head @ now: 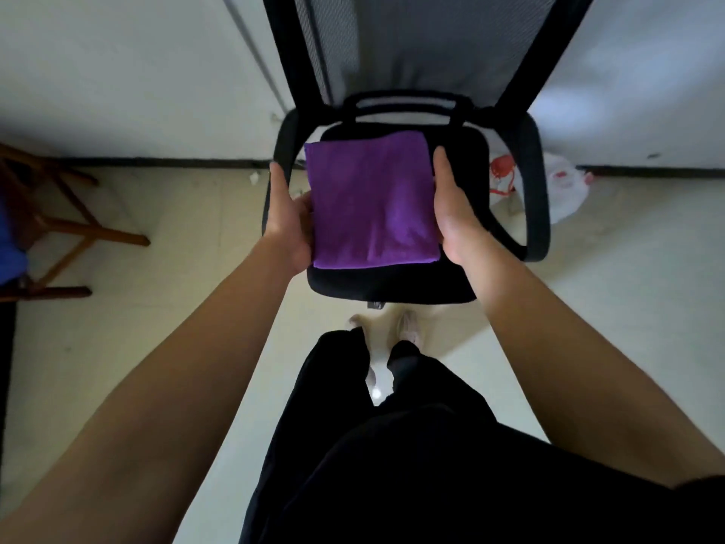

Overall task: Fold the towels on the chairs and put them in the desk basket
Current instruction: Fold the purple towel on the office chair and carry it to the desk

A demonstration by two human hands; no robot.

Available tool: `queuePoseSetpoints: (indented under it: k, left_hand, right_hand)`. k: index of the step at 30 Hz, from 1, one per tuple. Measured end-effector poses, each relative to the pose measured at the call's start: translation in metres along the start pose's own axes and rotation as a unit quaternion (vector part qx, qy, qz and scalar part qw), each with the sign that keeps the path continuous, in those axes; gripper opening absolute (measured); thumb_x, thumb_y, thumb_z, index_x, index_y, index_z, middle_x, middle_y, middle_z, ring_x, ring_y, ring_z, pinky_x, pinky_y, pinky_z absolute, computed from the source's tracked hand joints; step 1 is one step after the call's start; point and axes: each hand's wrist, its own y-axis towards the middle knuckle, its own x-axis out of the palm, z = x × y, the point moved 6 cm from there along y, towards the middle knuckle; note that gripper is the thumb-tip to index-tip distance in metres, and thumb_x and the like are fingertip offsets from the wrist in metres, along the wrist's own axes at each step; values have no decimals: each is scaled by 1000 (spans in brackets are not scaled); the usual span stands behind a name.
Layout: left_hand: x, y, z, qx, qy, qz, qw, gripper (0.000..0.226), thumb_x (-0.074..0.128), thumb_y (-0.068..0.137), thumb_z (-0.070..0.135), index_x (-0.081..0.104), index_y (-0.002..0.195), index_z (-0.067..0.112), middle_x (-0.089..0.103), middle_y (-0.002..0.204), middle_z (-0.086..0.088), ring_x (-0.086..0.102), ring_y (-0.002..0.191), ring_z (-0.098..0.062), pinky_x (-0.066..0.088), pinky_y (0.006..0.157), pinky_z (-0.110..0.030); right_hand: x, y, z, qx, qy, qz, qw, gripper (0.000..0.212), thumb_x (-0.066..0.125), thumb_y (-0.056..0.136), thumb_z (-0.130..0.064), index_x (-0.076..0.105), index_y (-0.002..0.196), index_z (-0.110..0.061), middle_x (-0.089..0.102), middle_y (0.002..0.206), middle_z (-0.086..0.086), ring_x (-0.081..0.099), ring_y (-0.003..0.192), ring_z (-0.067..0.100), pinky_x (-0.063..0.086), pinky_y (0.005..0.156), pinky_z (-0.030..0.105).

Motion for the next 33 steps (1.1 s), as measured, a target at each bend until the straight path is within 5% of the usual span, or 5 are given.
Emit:
queuePoseSetpoints:
  k: [4,13,19,24,33]
  left_hand:
    - [28,-61,35,29,-25,-76,996,95,20,81,87,61,126,14,65,129,-8,63,117,-30,49,96,-47]
    - [122,-148,92,94,108,-261,955,94,16,83,86,52,139,20,67,128,-3,65,115,-23,49,93,-43]
    - [203,-191,61,144,186,-343,909,69,30,89,78,58,130,30,68,126,2,66,113,-21,52,95,-44]
    - [275,-264,-9,256,309,-386,831,62,54,96,51,22,149,50,49,127,26,61,104,2,57,71,-18]
    - [370,-408,-210,334,374,-543,673,45,48,103,21,43,143,42,46,142,17,51,127,-6,45,109,-37]
  right_hand:
    - [-12,-75,-64,-104,-36,10,994,66,27,100,-66,49,145,-23,57,135,-7,48,132,15,33,108,28]
    - [-77,-179,-113,-182,60,167,967,70,18,99,-69,55,140,-25,56,132,-10,51,120,10,28,119,37]
    - [-145,-247,-83,-203,114,273,934,62,18,95,-74,64,106,-33,69,115,0,66,105,18,50,99,41]
    - [-232,-338,-28,-241,146,414,865,61,22,97,-71,56,130,-31,58,124,-11,57,108,8,41,94,31]
    - [-355,-503,151,-265,264,537,756,50,35,98,-66,57,121,-27,59,115,-15,57,103,2,43,81,25]
